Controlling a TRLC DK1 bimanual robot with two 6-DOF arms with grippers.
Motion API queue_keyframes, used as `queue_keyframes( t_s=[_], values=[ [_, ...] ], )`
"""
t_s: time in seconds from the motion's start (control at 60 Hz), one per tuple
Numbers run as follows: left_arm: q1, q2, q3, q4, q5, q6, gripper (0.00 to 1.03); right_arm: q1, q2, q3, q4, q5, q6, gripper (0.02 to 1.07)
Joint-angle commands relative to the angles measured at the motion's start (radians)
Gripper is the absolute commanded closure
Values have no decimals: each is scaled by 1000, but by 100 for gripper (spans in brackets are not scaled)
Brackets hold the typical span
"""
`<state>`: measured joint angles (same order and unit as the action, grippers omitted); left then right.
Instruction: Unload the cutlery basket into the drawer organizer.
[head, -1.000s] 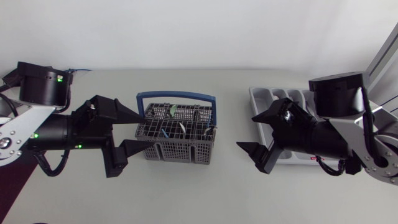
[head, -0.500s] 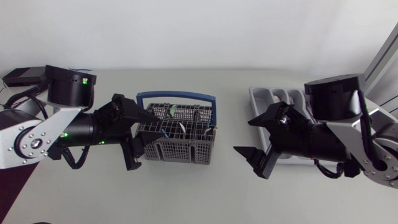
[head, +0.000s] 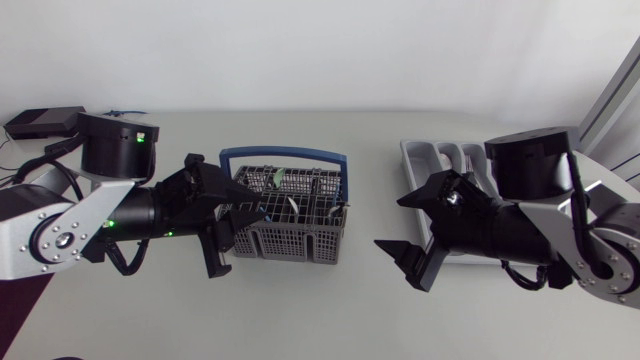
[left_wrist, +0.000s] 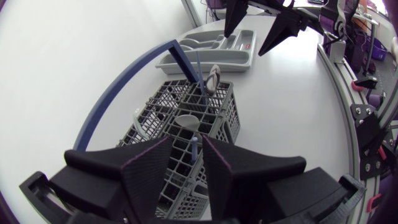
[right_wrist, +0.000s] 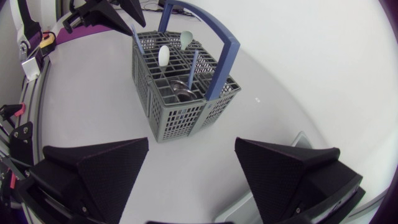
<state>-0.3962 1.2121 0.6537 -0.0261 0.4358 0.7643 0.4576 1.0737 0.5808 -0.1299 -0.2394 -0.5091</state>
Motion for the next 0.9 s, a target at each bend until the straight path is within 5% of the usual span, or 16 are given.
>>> queue_keyframes(
  t_s=[0.0, 0.033, 0.117, 0.167, 0.533, 0.883],
  values=[
    [-10, 20, -23, 9, 0, 26, 60, 7, 17, -30, 15, -5, -8, 7],
    [-10, 20, -23, 11, 0, 26, 60, 7, 20, -32, 19, -5, -8, 7],
    [-18, 29, -28, 25, 0, 29, 90, 7, 23, -38, 26, -5, -6, 7],
    [-20, 35, -28, 32, 0, 29, 100, 9, 25, -42, 27, -5, -5, 7],
    [-15, 21, -26, 41, -2, 24, 100, 13, 17, -56, 33, -5, 3, 7],
    [-6, -126, 41, -121, -2, 20, 100, 69, -4, -36, 16, 6, 30, 7]
  ],
)
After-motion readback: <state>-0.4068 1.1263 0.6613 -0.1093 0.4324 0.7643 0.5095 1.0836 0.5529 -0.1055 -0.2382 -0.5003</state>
